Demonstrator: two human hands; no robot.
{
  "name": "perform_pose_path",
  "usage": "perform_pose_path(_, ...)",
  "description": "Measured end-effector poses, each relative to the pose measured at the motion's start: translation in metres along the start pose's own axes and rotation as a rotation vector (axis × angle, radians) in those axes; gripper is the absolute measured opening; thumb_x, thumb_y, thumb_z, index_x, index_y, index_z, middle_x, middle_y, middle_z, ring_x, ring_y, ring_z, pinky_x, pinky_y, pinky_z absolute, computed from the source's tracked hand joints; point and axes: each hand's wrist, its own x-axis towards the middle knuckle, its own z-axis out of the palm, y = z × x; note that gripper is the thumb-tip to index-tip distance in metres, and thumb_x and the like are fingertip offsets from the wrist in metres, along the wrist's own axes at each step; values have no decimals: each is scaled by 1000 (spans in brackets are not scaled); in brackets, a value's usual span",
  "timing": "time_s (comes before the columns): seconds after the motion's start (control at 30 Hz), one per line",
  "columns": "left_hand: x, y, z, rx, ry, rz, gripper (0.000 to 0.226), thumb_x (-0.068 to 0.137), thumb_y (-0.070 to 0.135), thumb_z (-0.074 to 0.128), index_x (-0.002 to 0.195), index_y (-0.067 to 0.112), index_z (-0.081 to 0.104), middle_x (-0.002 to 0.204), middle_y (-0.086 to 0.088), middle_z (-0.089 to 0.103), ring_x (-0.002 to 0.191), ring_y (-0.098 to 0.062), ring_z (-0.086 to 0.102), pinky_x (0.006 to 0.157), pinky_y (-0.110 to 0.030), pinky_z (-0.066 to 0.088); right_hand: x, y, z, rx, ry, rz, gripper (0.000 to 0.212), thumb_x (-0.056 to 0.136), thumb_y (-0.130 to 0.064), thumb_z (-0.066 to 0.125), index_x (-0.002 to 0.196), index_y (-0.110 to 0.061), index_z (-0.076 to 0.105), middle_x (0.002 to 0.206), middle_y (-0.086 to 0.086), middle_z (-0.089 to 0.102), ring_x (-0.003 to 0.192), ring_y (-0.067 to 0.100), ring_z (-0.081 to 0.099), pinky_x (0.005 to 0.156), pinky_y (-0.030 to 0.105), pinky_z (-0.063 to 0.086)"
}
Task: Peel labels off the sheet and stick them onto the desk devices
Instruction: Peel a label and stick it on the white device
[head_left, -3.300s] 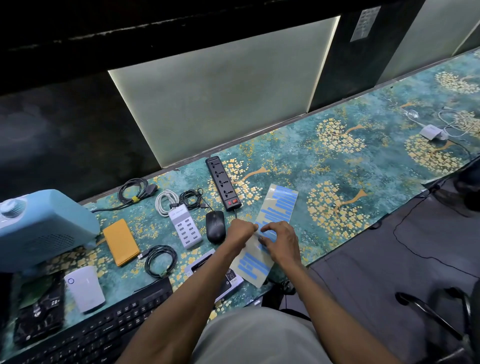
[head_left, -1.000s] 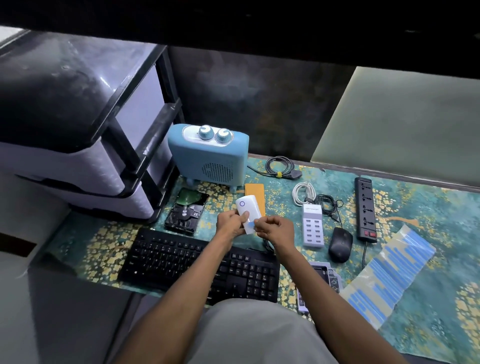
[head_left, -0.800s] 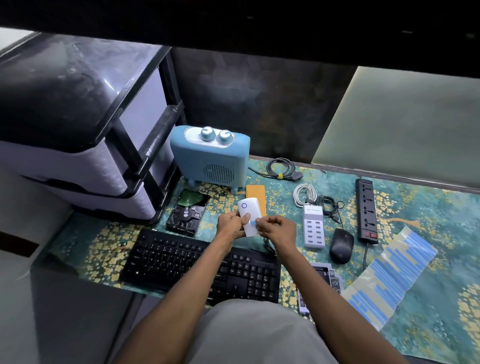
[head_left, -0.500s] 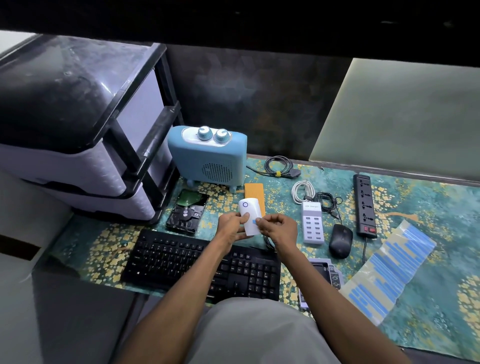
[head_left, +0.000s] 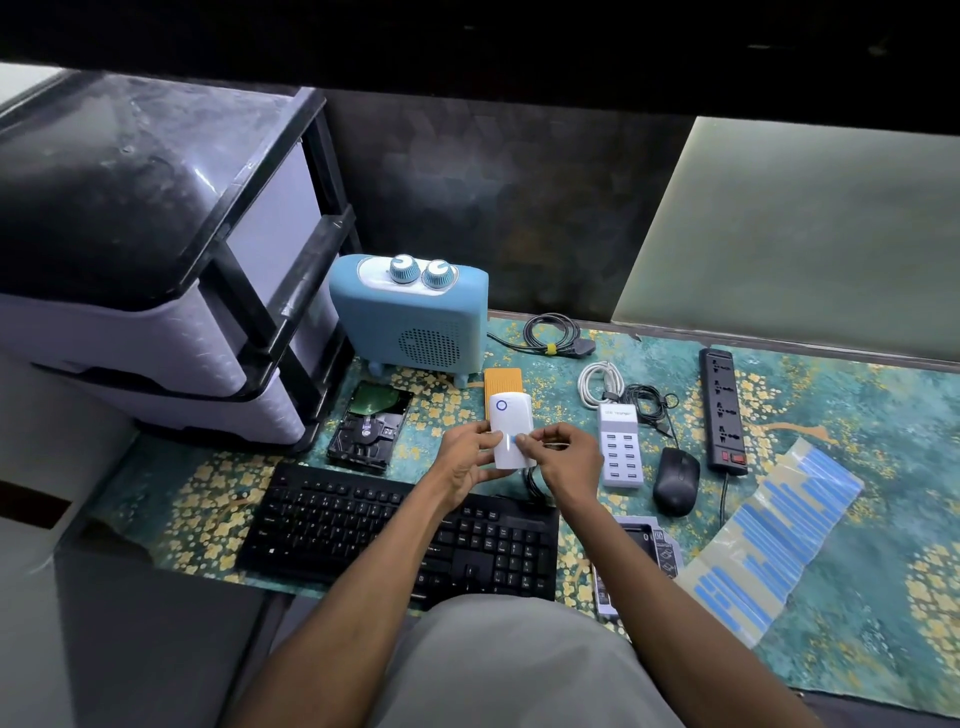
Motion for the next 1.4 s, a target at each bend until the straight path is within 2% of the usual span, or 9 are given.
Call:
perform_pose_path(0.17, -2, 3, 2, 25, 19, 12, 22, 92, 0, 62, 113, 0, 63, 106, -20, 74, 89, -36, 74, 75, -50, 63, 2, 2, -2, 12, 10, 16, 18, 70, -25, 93, 71, -18, 76, 70, -1, 76, 69, 20, 73, 73, 46, 64)
perform_pose_path(0.3, -2, 5, 6, 100, 56, 69, 32, 81, 1, 78, 109, -2, 65, 107, -22, 74, 87, -34, 76, 65, -41, 63, 2, -3, -2, -17, -2, -22, 14, 74, -22, 90, 75, -16, 78, 71, 1, 76, 65, 15, 70, 72, 39, 62)
perform_pose_path(0.47, 2, 6, 9, 106, 113, 95, 25, 77, -7, 74, 100, -1, 68, 105, -21, 74, 88, -35, 75, 66, -42, 63, 3, 0, -1, 7, -35, -6, 12, 76, -15, 87, 71, -21, 77, 71, 1, 76, 70, 21, 75, 70, 40, 64)
perform_pose_path(0.63, 0, 6, 12, 74, 136, 106, 23, 76, -9, 71, 98, -4, 70, 100, -20, 75, 80, -32, 74, 66, -42, 63, 6, -5, 0, 169, -74, 106, 7, 80, -7, 82, 82, -1, 79, 80, 12, 77, 70, 21, 71, 60, 25, 59)
perform_pose_path(0.8, -3, 6, 11, 33, 152, 77, 20, 77, -9, 70, 98, -8, 69, 103, -23, 72, 85, -36, 72, 64, -42, 63, 9, 0, 3, 290, -117, 200, 13, 83, -4, 78, 81, 9, 76, 81, 21, 73, 74, 27, 70, 61, 26, 58)
perform_pose_path(0.93, 0, 7, 3, -94, 227, 58, 23, 76, -9, 71, 97, -15, 64, 100, -23, 70, 88, -37, 70, 67, -48, 64, 9, 6, 0, 412, -86, 264, 13, 89, -4, 71, 78, 2, 73, 81, 23, 74, 76, 27, 73, 65, 28, 62)
perform_pose_path(1.07, 4, 5, -7, 81, 361, 72, 18, 77, -6, 74, 90, 4, 67, 102, -17, 71, 85, -31, 69, 71, -48, 64, 7, 10, -10, 486, -66, 313, 7, 89, 0, 74, 82, 1, 70, 83, 22, 74, 71, 25, 72, 59, 24, 61)
perform_pose_path(1.17, 9, 1, -16, 314, 489, 80, 25, 77, 0, 77, 97, 12, 69, 105, -12, 73, 90, -29, 67, 72, -34, 60, 6, 13, -15, 500, -54, 332, 8, 86, 0, 77, 84, 1, 69, 81, 20, 73, 71, 26, 71, 59, 24, 60)
perform_pose_path(1.4, 3, -6, -10, 445, 650, 82, 24, 78, 7, 76, 101, 9, 67, 109, -16, 69, 87, -29, 59, 54, -23, 40, -2, 16, -22, 515, -64, 340, 12, 83, 5, 78, 90, 2, 69, 81, 21, 72, 66, 25, 69, 59, 25, 62)
